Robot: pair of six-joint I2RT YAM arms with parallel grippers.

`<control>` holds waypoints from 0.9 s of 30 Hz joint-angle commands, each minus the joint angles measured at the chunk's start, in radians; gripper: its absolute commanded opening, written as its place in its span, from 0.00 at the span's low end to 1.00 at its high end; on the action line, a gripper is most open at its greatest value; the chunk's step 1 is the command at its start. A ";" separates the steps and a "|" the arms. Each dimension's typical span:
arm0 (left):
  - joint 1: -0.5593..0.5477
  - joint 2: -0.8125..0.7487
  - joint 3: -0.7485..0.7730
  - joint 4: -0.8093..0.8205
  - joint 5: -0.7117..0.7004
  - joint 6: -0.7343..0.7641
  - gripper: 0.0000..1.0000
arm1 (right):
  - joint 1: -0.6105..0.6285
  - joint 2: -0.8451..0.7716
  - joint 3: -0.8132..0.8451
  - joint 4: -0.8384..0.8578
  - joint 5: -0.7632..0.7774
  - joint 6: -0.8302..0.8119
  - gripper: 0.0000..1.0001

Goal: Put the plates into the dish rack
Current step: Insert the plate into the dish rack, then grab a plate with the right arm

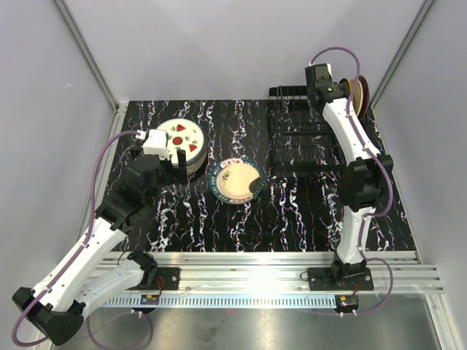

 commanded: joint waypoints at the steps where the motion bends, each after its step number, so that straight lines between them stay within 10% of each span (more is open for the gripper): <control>1: -0.004 -0.012 0.020 0.043 -0.016 0.006 0.99 | 0.013 -0.076 0.036 -0.010 -0.089 0.043 0.54; 27: -0.004 -0.006 0.019 0.044 -0.054 0.015 0.99 | 0.036 -0.374 0.096 -0.036 -0.378 0.050 0.49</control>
